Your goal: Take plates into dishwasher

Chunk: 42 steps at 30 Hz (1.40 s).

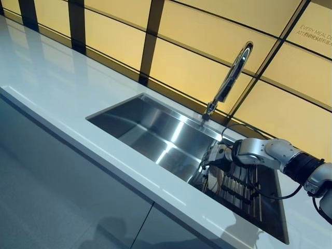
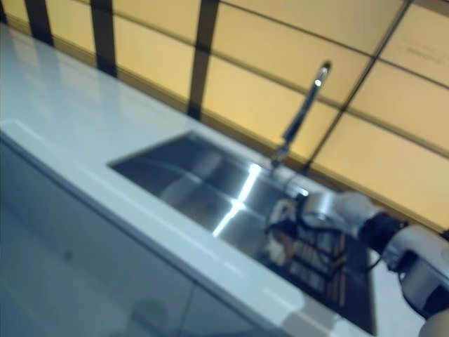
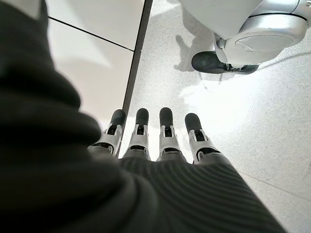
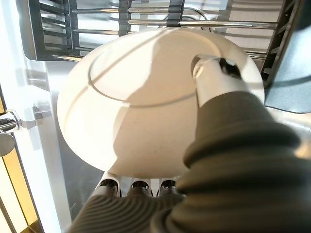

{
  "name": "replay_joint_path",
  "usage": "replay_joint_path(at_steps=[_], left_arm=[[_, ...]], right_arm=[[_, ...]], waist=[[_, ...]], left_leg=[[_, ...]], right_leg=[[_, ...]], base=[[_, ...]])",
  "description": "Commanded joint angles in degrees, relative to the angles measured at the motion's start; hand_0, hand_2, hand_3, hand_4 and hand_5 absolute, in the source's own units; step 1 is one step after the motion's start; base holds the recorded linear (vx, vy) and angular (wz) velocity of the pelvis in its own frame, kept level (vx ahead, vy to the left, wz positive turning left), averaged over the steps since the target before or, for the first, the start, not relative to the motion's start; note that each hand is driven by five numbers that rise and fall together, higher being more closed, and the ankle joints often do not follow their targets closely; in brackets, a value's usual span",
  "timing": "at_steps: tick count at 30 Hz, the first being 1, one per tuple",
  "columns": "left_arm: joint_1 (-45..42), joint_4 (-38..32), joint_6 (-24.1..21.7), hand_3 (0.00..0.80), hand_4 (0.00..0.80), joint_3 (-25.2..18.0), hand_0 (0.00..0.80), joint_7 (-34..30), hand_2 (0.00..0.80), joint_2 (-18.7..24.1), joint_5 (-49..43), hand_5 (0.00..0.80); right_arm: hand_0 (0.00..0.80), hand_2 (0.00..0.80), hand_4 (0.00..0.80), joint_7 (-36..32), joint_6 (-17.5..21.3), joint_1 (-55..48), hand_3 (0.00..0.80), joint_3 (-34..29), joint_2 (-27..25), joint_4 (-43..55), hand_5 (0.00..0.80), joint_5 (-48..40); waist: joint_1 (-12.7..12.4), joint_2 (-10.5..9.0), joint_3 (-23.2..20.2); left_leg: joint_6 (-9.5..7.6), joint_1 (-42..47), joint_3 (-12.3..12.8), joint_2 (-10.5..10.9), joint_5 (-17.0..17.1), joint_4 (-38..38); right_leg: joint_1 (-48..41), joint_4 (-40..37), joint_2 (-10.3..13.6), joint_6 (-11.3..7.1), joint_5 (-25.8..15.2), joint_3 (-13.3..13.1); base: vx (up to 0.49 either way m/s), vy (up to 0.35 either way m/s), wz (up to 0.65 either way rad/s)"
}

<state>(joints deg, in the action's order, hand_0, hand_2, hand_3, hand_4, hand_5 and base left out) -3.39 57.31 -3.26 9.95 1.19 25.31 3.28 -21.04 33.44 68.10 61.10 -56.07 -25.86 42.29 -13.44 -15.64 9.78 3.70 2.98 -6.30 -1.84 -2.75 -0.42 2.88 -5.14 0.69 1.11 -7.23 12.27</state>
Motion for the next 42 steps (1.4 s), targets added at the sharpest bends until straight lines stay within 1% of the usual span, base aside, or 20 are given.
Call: replay_joint_path(at_steps=[1, 5, 7, 8, 10, 11, 12, 13, 14, 22, 33, 42], left_arm=[[2.8, 0.0, -1.8, 0.0, 0.0, -0.3, 0.0, 0.5, 0.0, 1.1, 0.6, 0.0], [2.8, -0.1, -1.8, 0.0, 0.0, -0.5, 0.0, 0.3, 0.0, 1.2, 0.6, 0.0], [3.0, 0.0, -1.8, 0.0, 0.0, -0.5, 0.0, 0.4, 0.0, 1.2, 0.8, 0.0], [3.0, 0.1, -1.9, 0.0, 0.0, -0.5, 0.0, 0.4, 0.0, 1.1, 0.8, 0.0], [3.0, 0.0, -1.9, 0.0, 0.0, -0.4, 0.0, 0.4, 0.0, 1.1, 0.8, 0.0], [3.0, 0.0, -2.0, 0.0, 0.0, -0.4, 0.0, 0.4, 0.0, 1.1, 0.9, 0.0], [3.0, 0.0, -2.0, 0.0, 0.0, -0.4, 0.0, 0.4, 0.0, 1.1, 0.9, 0.0], [3.1, 0.0, -2.0, 0.0, 0.0, -0.3, 0.0, 0.5, 0.0, 1.1, 0.9, 0.0], [3.0, -0.2, -1.9, 0.0, 0.0, -0.6, 0.0, 0.4, 0.0, 1.2, 0.8, 0.0], [2.9, 0.0, -2.0, 0.0, 0.0, -0.8, 0.0, 0.5, 0.0, 1.2, 1.0, 0.0], [2.4, -0.3, -1.8, 0.0, 0.0, -1.0, 0.0, 0.4, 0.0, 1.2, 0.2, 0.0], [2.2, 0.2, -2.0, 0.0, 0.0, -1.0, 0.0, 0.2, 0.0, 1.1, 0.1, 0.0]], right_arm=[[0.254, 0.254, 0.254, 0.9, -2.0, 2.5, 0.254, -1.7, -2.5, -2.5, 0.254, -0.1], [0.273, 0.273, 0.273, 0.9, -2.1, 2.5, 0.273, -1.8, -2.5, -2.4, 0.273, -0.2], [0.395, 0.395, 0.395, 0.9, -2.3, 2.4, 0.395, -1.9, -2.6, -1.8, 0.395, -0.3], [0.436, 0.436, 0.436, 1.0, -2.2, 2.4, 0.436, -1.9, -2.5, -1.9, 0.436, -0.1], [0.483, 0.483, 0.483, 1.0, -2.3, 2.2, 0.483, -2.0, -2.4, -2.0, 0.483, -0.1], [0.565, 0.565, 0.565, 0.9, -2.2, 2.3, 0.565, -2.1, -2.3, -2.1, 0.565, 0.0], [0.665, 0.665, 0.665, 0.9, -2.3, 2.3, 0.665, -2.0, -2.4, -2.0, 0.665, 0.1], [0.665, 0.665, 0.665, 0.9, -2.4, 2.3, 0.665, -1.9, -2.4, -2.0, 0.665, 0.1], [0.797, 0.797, 0.797, 0.9, -2.3, 2.2, 0.797, -2.0, -2.5, -2.0, 0.797, 0.0], [0.8, 0.8, 0.8, 0.0, -2.3, 2.6, 0.8, -1.4, -2.8, -1.6, 0.8, -0.9], [0.8, 0.8, 0.8, -1.3, -2.0, 1.6, 0.8, -2.3, -3.3, -2.0, 0.8, -1.7], [0.8, 0.8, 0.8, -2.1, -1.9, 1.8, 0.8, -2.3, -4.2, -2.2, 0.8, -1.8]], waist=[[-1.4, 0.53, 0.7], [-1.4, 0.54, 0.8], [-1.3, 0.52, 0.9], [-1.3, 0.52, 0.9], [-1.3, 0.53, 0.9], [-1.4, 0.54, 0.9], [-1.4, 0.55, 1.0], [-1.4, 0.55, 1.0], [-1.4, 0.51, 1.0], [-1.3, 0.38, 0.9], [-1.3, 0.38, 0.5], [-1.0, 0.35, 0.2]], left_leg=[[0.04, -4.5, 0.1, -2.9, 6.0, -4.6], [0.06, -4.6, 0.0, -3.0, 6.1, -4.6], [0.06, -4.7, 0.0, -2.9, 6.1, -4.6], [0.06, -4.7, 0.0, -2.9, 6.0, -4.6], [0.07, -4.7, 0.0, -2.9, 6.1, -4.6], [0.07, -4.7, 0.0, -2.9, 6.1, -4.6], [0.06, -4.8, 0.0, -2.9, 6.1, -4.6], [0.05, -4.8, 0.0, -2.9, 6.1, -4.6], [0.05, -4.8, 0.0, -2.9, 6.1, -4.6], [0.07, -4.6, 0.1, -3.0, 6.0, -4.6], [0.0, -4.2, 0.0, -2.9, 5.9, -4.6], [-0.14, -3.8, 0.5, -2.7, 5.7, -4.6]], right_leg=[[-6.3, 0.1, 1.0, -4.86, 5.3, 2.7], [-6.2, 0.1, 1.0, -4.89, 5.2, 2.8], [-6.1, 0.1, 1.0, -4.92, 5.2, 2.8], [-6.1, 0.1, 1.0, -4.91, 5.2, 2.8], [-6.1, 0.1, 1.0, -4.91, 5.2, 2.8], [-6.1, 0.1, 1.0, -4.91, 5.2, 2.8], [-6.1, 0.1, 1.0, -4.9, 5.2, 2.9], [-6.1, 0.1, 1.0, -4.9, 5.2, 2.9], [-6.1, 0.1, 1.0, -4.89, 5.2, 2.9], [-6.2, 0.1, 1.0, -4.89, 5.2, 2.9], [-6.7, 0.1, 1.1, -4.96, 5.3, 3.1], [-6.9, 0.1, 1.3, -5.11, 5.2, 3.1]], base=[[0.0, 0.0, 0.0], [0.0, 0.0, 0.0], [0.0, 0.0, 0.0], [0.0, 0.0, 0.0], [0.0, 0.0, 0.0], [0.0, 0.0, 0.0], [0.0, 0.0, 0.0], [0.0, 0.0, 0.0], [0.0, 0.0, 0.0], [0.0, 0.0, 0.0], [0.0, 0.0, 0.0], [0.0, 0.0, 0.0]])
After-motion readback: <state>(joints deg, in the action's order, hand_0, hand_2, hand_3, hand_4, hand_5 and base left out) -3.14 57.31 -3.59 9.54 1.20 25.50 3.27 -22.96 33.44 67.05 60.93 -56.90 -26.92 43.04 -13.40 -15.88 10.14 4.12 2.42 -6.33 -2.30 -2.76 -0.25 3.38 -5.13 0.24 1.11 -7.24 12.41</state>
